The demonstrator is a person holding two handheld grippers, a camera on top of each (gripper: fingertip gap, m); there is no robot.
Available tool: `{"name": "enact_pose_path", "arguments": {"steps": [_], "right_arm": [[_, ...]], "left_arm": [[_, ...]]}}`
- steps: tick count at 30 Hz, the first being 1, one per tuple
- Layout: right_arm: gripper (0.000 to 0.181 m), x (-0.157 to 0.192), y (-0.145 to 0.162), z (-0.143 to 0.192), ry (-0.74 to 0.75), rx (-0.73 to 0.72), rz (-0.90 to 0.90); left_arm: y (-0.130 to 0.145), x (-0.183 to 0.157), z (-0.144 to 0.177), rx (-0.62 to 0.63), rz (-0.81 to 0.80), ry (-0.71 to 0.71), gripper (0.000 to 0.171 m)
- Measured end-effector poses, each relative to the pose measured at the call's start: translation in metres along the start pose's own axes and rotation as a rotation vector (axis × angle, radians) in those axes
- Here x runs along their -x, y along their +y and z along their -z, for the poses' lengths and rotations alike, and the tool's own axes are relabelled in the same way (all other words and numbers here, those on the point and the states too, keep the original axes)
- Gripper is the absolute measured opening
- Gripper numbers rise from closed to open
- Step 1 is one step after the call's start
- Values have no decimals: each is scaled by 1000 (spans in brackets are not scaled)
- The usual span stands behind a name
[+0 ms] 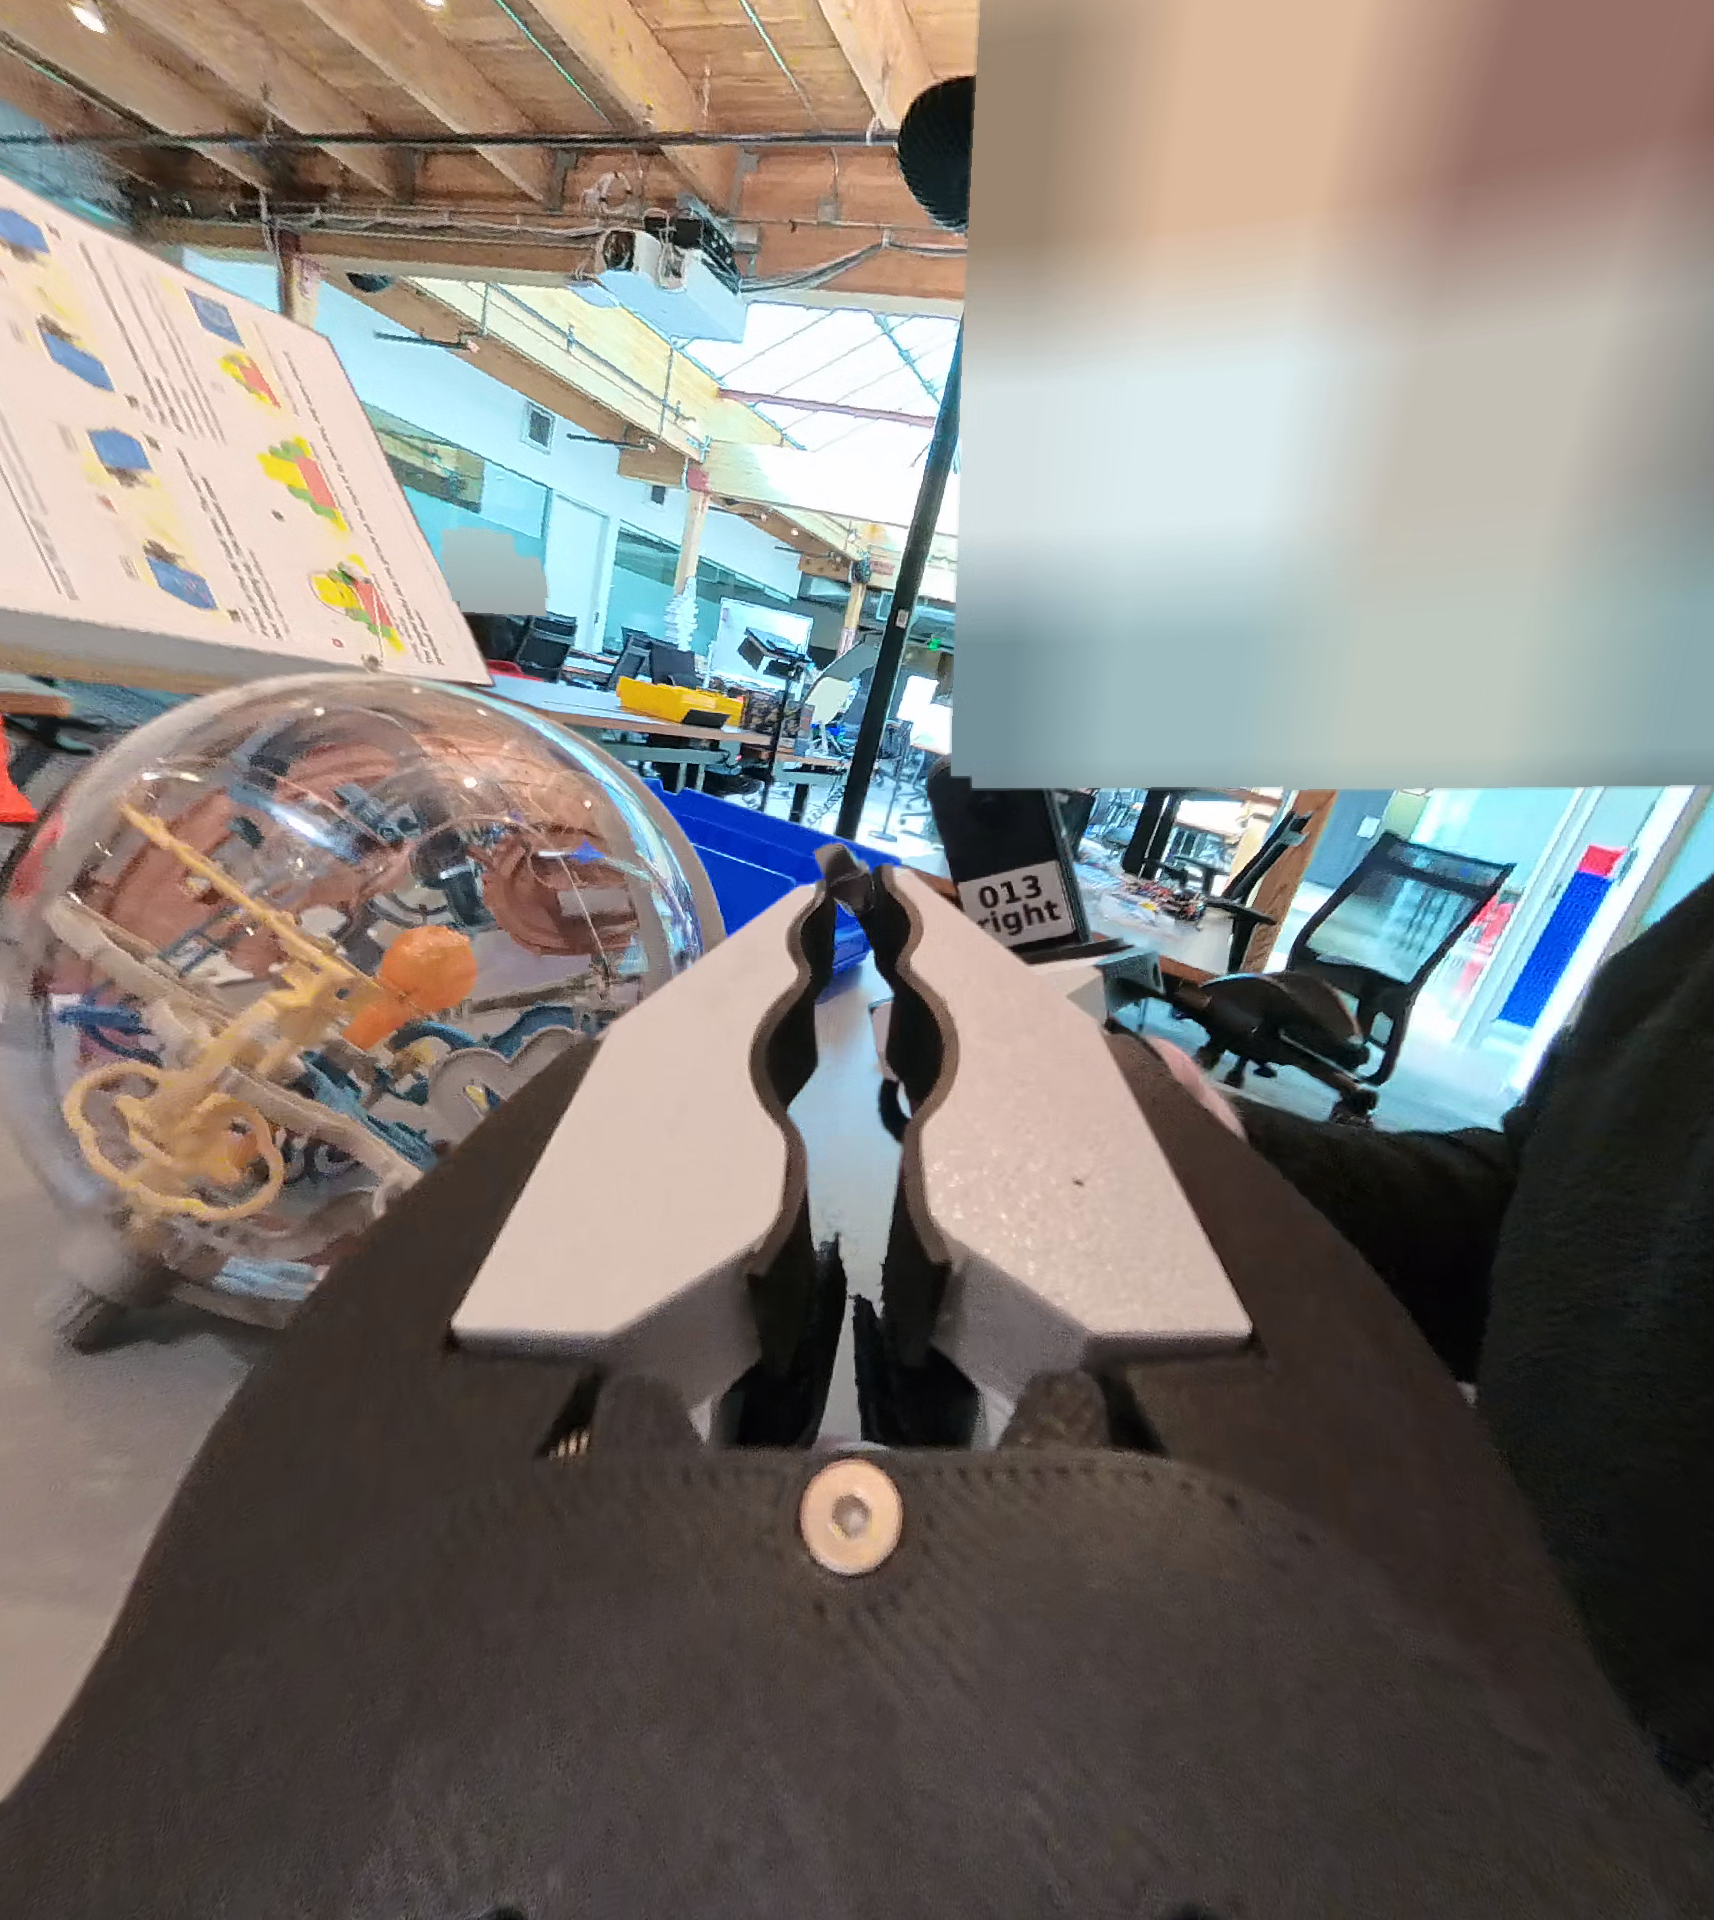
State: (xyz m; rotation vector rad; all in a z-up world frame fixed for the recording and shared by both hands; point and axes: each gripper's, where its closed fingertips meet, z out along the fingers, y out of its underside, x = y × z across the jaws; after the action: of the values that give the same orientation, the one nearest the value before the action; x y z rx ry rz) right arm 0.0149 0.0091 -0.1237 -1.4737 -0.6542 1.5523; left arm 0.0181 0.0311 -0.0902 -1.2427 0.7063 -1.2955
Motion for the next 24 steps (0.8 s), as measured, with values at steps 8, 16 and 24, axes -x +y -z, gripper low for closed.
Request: {"name": "enact_pose_path", "arguments": {"steps": [8,16,24], "right_arm": [[6,3,-4,2,53,4,158],[7,14,-13,-7,-59,-114,-7],[7,0,-12,-9,178,-90,202]], "left_arm": [[-6,-4,-3,-62,303,95,2],[-23,-7,-6,-174,346,137,2],[-17,8,-6,-139,448,65,1]]}}
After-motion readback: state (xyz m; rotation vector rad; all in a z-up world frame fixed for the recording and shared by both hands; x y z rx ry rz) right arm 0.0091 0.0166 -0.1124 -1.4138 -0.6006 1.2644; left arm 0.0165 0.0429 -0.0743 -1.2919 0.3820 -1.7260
